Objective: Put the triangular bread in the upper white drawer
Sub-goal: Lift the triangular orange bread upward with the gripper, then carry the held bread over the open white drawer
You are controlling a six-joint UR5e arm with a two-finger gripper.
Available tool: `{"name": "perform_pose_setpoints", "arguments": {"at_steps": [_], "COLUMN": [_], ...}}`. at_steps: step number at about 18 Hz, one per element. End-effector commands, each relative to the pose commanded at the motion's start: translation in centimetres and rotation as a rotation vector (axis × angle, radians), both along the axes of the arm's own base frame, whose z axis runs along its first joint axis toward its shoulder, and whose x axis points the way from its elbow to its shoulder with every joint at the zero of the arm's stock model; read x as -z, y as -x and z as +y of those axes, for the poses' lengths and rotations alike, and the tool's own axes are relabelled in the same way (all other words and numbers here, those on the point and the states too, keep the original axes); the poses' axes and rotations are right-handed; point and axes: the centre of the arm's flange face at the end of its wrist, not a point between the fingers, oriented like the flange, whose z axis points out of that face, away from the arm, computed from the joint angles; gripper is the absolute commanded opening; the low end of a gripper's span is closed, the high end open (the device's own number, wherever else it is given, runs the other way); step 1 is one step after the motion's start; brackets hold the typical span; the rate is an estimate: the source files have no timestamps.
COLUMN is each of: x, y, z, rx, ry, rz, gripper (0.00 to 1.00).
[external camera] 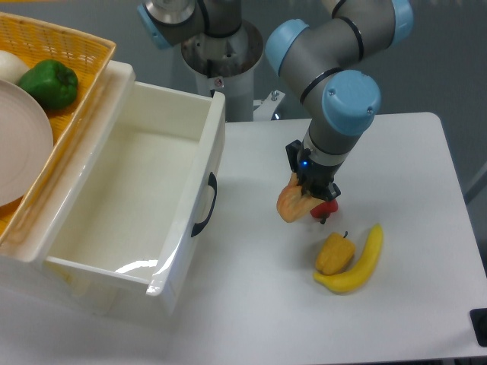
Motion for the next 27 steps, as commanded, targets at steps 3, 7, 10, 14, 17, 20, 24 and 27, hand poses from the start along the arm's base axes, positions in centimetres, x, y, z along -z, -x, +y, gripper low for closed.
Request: {"name": "perform_pose_setpoints", "arguments": {"at_steps": [3, 7, 10, 14, 17, 20, 24, 27], "x": [-0.5, -1.7, -2.3, -3.9, -4.9, -6.4, -8.7, -11.5], "y": [0.0, 0.4, 0.5, 0.4, 0.1, -0.6, -2.0, -4.5], "z": [0.2, 0.5, 0.6, 1.2, 1.6, 1.8, 1.9, 1.7], "rx": [-0.009, -0.048, -0.076, -0.152, -0.232, -0.334, -0.445, -0.555], "ry": [-0.015, -0.027, -0.035, -0.092, -0.148, -0.201, -0.243, -0.257], "rz": [0.003, 0.016, 0.019, 0.009, -0.025, -0.059, -0.086, -0.089], "gripper": [0.02, 0.02, 0.02, 0.02, 0.03, 0.03, 0.03, 0.03]}}
